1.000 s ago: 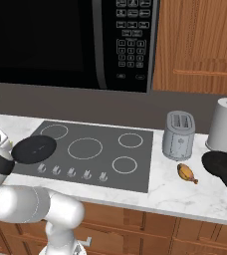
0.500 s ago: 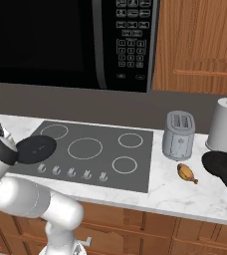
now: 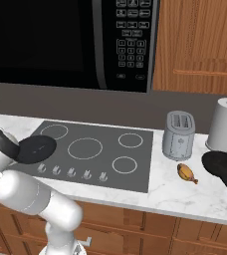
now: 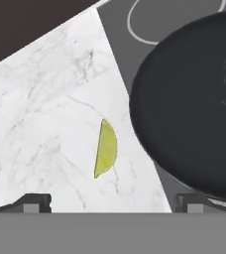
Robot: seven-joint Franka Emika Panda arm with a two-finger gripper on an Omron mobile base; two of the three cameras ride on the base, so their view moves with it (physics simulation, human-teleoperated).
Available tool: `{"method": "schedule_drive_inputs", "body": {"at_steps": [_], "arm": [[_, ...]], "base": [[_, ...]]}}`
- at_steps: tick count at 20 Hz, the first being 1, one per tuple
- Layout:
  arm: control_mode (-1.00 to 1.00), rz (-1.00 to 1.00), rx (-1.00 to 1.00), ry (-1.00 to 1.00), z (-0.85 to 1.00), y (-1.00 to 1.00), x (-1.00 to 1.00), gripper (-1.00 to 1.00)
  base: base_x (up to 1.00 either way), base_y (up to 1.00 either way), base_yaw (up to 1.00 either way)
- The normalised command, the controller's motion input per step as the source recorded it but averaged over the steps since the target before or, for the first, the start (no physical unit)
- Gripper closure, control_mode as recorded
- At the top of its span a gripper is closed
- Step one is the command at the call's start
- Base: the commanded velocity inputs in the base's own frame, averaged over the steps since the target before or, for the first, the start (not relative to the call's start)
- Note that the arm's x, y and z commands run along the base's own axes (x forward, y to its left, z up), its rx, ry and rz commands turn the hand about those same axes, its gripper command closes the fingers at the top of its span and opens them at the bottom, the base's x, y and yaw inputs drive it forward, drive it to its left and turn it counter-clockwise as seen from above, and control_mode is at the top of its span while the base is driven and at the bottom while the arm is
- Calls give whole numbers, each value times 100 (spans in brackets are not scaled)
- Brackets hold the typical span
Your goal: Place both pans onto different burners. Then place the lemon wedge and the chicken drumstick on different pans.
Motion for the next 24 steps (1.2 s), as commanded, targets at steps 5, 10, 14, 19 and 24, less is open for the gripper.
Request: {"method": "schedule_drive_inputs", "body": {"at_steps": [5, 10, 14, 19, 24], "arm": [[-100, 0, 0, 0, -6, 14, 0, -100], [-100, 0, 0, 0, -15, 0, 0, -100], [-100, 0, 0, 0, -18, 0, 0, -100], [-100, 0, -1, 0, -19, 0, 0, -100], [-100, 0, 0, 0, -14, 0, 9, -100]], "base": [[0, 0, 0], [0, 0, 0], [0, 0, 0], [0, 0, 0], [0, 0, 0]]}}
